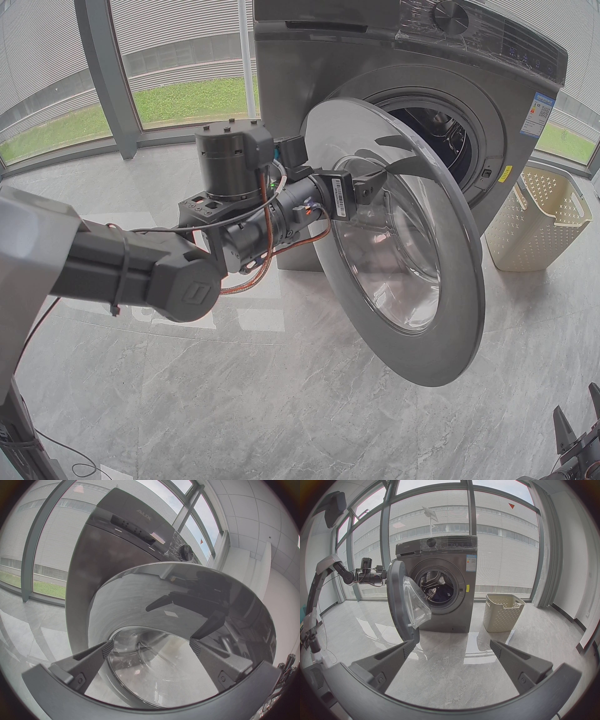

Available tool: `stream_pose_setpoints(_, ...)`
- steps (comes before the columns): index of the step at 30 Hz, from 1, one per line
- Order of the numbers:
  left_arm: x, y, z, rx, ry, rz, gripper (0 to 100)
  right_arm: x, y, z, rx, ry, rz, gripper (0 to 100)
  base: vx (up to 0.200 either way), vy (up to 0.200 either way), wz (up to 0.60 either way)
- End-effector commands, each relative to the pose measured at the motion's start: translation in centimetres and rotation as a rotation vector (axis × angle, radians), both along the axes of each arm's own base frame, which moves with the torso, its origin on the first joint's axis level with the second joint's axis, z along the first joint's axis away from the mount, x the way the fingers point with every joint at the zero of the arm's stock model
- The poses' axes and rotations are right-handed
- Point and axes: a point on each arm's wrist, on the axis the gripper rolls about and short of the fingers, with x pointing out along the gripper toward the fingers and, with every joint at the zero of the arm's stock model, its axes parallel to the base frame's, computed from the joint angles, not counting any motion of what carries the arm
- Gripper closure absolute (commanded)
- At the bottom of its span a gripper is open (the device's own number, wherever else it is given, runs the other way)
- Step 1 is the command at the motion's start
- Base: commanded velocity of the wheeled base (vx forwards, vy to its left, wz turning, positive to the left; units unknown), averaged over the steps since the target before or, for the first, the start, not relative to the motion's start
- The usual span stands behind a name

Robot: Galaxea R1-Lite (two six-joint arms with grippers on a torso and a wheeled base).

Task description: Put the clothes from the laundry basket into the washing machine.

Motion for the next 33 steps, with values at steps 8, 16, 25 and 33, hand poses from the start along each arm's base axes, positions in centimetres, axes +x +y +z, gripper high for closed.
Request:
stream_pose_setpoints(8, 3.6, -2.7, -0.9, -0.007, 0.0, 0.023, 0, 0.0, 0.0, -0.4, -0.001, 0.002, 0.001, 0, 0.0, 0.0, 0.0)
stream_pose_setpoints(16, 6.3, -4.0, 0.4, -0.123, -0.006, 0.138, 0, 0.0, 0.0, -0.5, 0.001, 0.003, -0.001, 0, 0.0, 0.0, 0.0)
stream_pose_setpoints(25, 5.1, -2.3, 0.4, -0.111, 0.071, 0.159, 0, 0.0, 0.0, -0.4, 0.002, 0.002, -0.001, 0, 0.0, 0.0, 0.0)
stream_pose_setpoints(33, -6.8, 5.8, -0.2, -0.009, 0.176, 0.096, 0, 0.0, 0.0, -0.5, 0.008, 0.003, -0.001, 0, 0.0, 0.0, 0.0)
